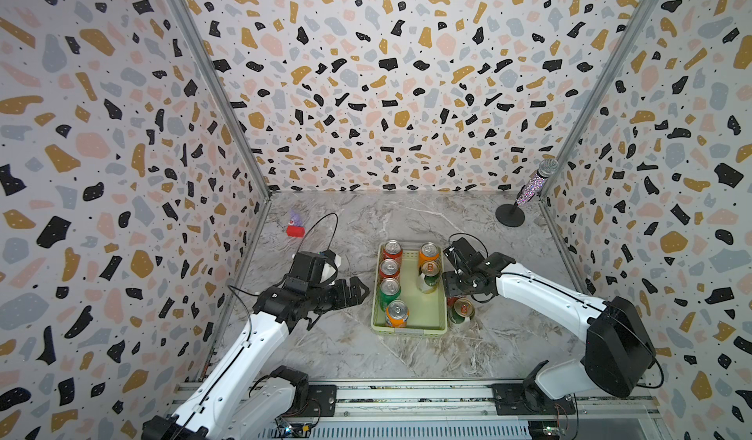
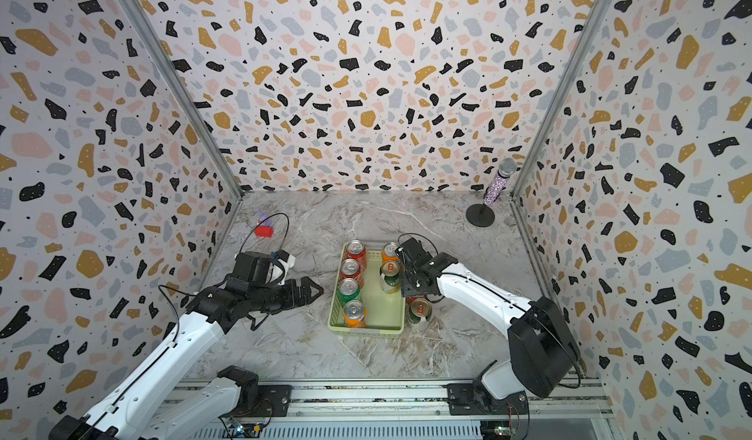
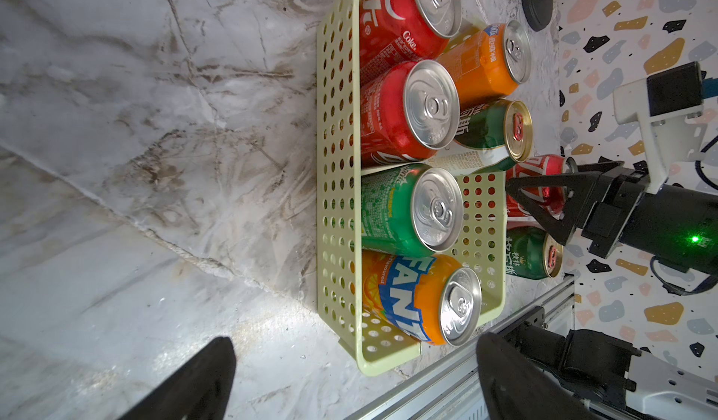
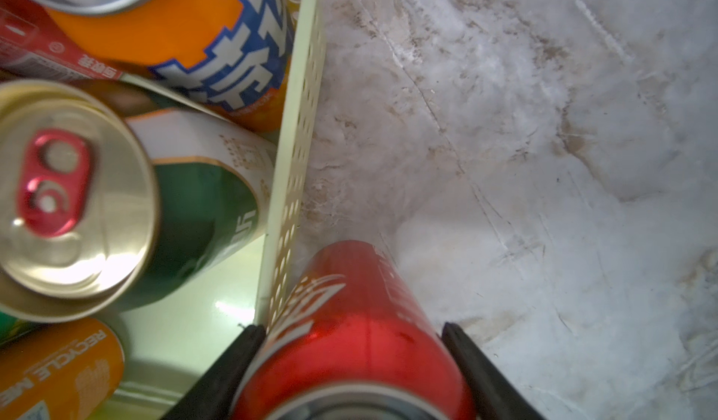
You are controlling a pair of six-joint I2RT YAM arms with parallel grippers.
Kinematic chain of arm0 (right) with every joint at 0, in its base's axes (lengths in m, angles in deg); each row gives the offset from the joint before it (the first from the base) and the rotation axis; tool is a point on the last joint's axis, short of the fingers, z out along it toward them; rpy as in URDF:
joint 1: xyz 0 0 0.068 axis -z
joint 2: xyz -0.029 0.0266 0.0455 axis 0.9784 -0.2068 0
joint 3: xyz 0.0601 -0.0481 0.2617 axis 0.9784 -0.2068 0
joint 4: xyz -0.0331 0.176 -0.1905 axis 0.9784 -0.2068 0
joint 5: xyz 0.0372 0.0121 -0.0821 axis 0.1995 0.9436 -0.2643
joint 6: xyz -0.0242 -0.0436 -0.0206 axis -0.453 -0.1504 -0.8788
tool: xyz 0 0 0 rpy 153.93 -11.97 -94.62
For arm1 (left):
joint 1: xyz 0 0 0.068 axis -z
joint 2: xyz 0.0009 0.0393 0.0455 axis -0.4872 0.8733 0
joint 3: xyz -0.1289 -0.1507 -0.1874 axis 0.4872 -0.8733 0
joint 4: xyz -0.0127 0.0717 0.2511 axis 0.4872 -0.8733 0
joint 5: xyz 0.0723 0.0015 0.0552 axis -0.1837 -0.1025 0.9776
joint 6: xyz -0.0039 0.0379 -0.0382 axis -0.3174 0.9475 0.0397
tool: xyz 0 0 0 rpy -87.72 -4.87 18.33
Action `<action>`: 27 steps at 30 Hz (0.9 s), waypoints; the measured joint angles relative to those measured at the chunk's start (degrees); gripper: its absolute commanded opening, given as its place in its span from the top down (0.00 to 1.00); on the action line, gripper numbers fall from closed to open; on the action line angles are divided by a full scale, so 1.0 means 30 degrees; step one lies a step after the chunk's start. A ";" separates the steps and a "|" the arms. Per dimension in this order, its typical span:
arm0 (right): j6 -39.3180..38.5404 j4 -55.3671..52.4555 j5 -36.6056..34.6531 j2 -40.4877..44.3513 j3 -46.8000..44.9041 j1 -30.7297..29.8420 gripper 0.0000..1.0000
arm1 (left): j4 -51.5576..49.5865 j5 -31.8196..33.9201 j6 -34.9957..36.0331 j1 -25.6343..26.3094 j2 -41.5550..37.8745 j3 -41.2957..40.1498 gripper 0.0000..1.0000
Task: Take out the drinks from the basket
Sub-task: Place the drink at the center of the board.
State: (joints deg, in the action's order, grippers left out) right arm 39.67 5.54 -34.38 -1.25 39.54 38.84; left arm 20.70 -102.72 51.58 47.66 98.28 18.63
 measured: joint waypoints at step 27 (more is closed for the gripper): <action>-0.0044 -0.0809 -0.0882 0.1275 -0.0459 0.0036 0.54 | 0.0058 0.0007 -0.0007 0.0000 0.0000 -0.0051 0.00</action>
State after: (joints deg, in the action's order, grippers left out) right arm 39.54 3.11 -37.02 2.58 38.16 38.95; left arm 20.88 -102.70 51.56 47.66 98.28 18.47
